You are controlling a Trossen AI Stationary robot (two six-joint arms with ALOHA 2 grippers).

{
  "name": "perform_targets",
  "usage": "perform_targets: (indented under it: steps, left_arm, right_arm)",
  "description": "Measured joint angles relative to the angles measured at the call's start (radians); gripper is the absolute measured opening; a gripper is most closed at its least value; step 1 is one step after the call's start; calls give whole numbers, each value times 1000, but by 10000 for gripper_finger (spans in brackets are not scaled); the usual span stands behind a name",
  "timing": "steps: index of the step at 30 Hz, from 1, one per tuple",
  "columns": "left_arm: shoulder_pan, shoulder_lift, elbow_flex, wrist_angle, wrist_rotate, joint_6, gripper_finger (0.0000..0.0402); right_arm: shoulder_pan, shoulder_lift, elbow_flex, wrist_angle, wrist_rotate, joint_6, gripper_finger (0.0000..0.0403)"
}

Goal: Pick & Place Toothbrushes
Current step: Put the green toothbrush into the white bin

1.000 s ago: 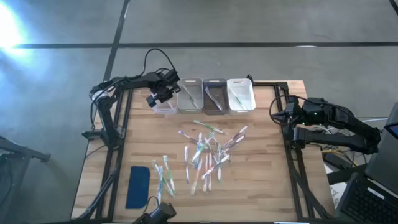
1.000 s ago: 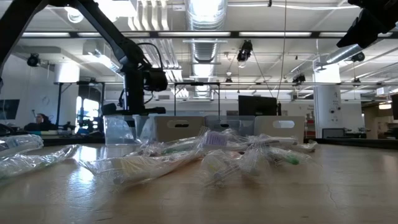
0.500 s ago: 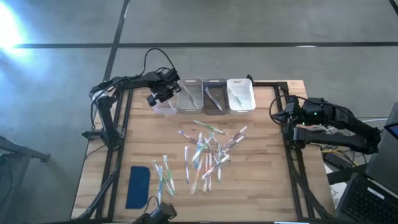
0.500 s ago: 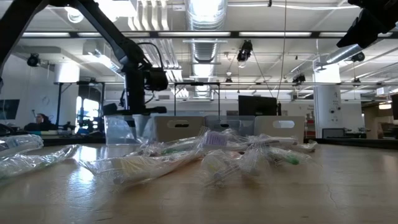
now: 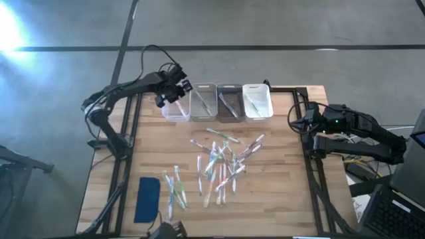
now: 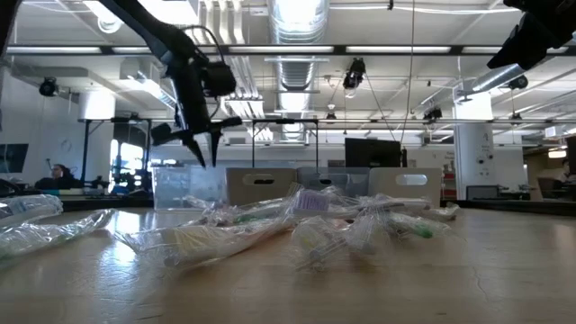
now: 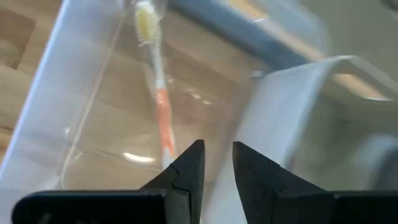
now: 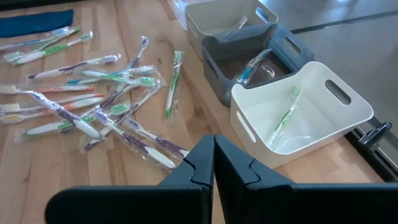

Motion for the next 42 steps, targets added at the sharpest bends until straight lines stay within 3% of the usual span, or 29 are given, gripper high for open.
perform_targets:
  steps: [11, 24, 31, 42]
  left_arm:
    - [-3, -276, 0, 44, -67, 92, 86]
    - [-3, -421, 0, 396, -88, 456, 85]
    - [-3, -469, 0, 504, 52, 653, 85]
    - [-3, -550, 0, 502, 268, 932, 85]
  right_arm:
    - [0, 0, 0, 0, 0, 0, 8]
    - [0, 0, 0, 0, 0, 0, 8]
    - [0, 0, 0, 0, 0, 0, 8]
    - [0, 0, 0, 0, 0, 0, 8]
